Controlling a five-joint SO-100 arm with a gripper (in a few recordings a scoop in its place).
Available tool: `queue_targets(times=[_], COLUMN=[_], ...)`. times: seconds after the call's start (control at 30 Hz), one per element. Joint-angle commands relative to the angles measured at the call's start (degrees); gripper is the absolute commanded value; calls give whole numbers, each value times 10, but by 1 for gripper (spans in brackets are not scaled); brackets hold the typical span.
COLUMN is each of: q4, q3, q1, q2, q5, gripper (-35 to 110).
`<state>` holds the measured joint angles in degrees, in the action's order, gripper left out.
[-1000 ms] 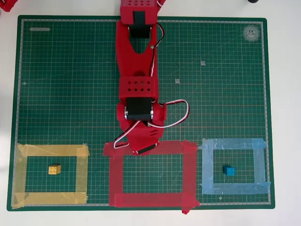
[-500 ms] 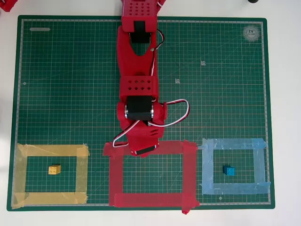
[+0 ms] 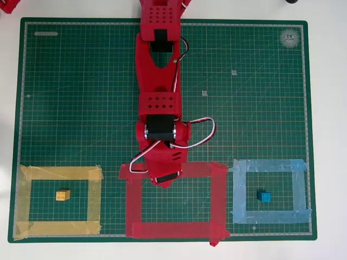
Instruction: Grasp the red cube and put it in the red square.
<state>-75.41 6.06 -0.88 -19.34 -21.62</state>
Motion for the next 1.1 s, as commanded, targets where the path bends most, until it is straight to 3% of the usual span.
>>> queue_targets(times=[0.0, 1.07], q4=[11, -5], q3=[-23, -18], q1=[5, 13], q2=[-19, -19], q5=[2, -4], gripper=[7, 12])
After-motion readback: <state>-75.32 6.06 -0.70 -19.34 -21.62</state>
